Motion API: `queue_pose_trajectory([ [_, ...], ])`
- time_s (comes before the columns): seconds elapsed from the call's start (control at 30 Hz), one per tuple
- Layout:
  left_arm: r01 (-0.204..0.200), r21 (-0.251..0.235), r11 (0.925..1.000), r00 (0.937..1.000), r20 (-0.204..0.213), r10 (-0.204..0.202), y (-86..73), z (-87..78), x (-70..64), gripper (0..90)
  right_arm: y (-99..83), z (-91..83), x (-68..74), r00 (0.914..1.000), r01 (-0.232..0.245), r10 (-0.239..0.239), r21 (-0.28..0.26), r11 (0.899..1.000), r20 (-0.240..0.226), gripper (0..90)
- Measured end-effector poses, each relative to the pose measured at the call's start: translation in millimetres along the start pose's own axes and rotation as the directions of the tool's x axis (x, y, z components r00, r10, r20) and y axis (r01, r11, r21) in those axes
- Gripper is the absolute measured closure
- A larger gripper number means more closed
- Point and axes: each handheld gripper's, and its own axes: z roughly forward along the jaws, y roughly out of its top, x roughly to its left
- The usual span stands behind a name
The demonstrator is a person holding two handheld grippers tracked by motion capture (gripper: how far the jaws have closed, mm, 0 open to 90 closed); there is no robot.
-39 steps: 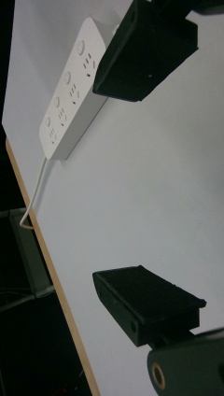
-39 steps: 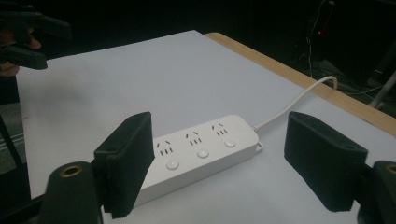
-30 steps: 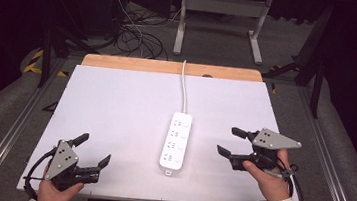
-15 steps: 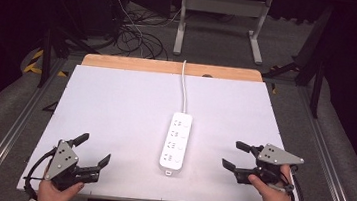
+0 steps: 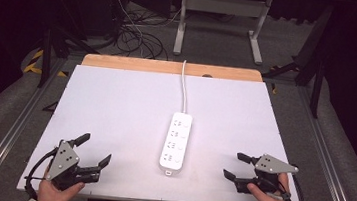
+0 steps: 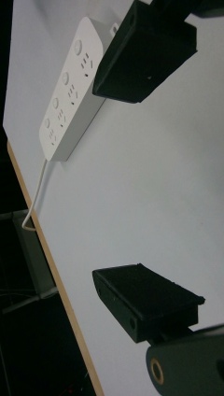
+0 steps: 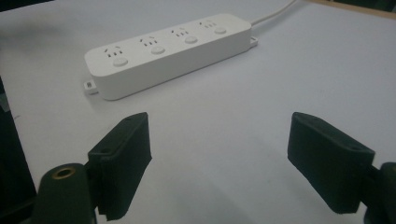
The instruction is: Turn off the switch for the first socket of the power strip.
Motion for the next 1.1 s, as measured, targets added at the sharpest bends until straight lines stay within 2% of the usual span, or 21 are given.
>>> queue_pose_trajectory([
  [0.13,0.000,0.011,0.9999,1.0000,0.002,0.000,0.1,0.8,0.4,11.7,-8.4,3.0,3.1,0.9998,-0.019,0.019,0.046,0.999,0.007,21.8],
  [0.27,0.010,0.014,0.9999,0.9999,0.005,-0.010,-0.8,2.1,0.9,11.7,-11.6,4.3,4.8,0.9994,-0.033,0.033,0.057,0.998,0.013,21.6],
  [0.4,0.000,0.014,0.9999,1.0000,-0.002,0.000,-0.6,2.8,1.6,11.7,-13.9,7.2,4.6,0.9994,-0.019,0.017,0.087,0.996,0.030,21.6],
  [0.57,-0.008,0.009,0.9999,1.0000,-0.002,0.008,-0.6,3.5,1.2,11.7,-8.6,2.6,3.0,0.9989,-0.008,0.007,0.030,1.000,0.047,21.6],
  [0.7,-0.012,0.000,0.9999,0.9999,-0.002,0.012,-0.5,2.9,1.7,11.6,-6.4,0.2,2.8,0.9985,0.000,0.000,0.005,1.000,0.056,21.7],
  [0.8,-0.001,0.000,1.0000,1.0000,0.003,0.001,-0.4,3.2,1.8,11.4,-5.9,0.7,4.2,0.9991,0.003,-0.004,0.004,1.000,0.042,23.1],
  [0.87,0.017,0.019,0.9997,0.9997,0.019,-0.017,0.4,3.0,2.7,11.5,-5.6,0.7,5.0,0.9992,0.009,-0.009,0.003,1.000,0.040,24.1],
  [0.97,0.034,0.023,0.9991,0.9989,0.030,-0.035,0.8,2.2,4.9,11.7,-5.7,-0.4,4.5,0.9985,0.007,-0.007,0.006,1.000,0.055,24.4],
  [1.1,0.024,0.015,0.9996,0.9996,0.015,-0.024,0.3,1.6,6.3,11.7,-6.1,-0.5,3.7,0.9978,0.006,-0.006,0.004,1.000,0.065,24.1],
])
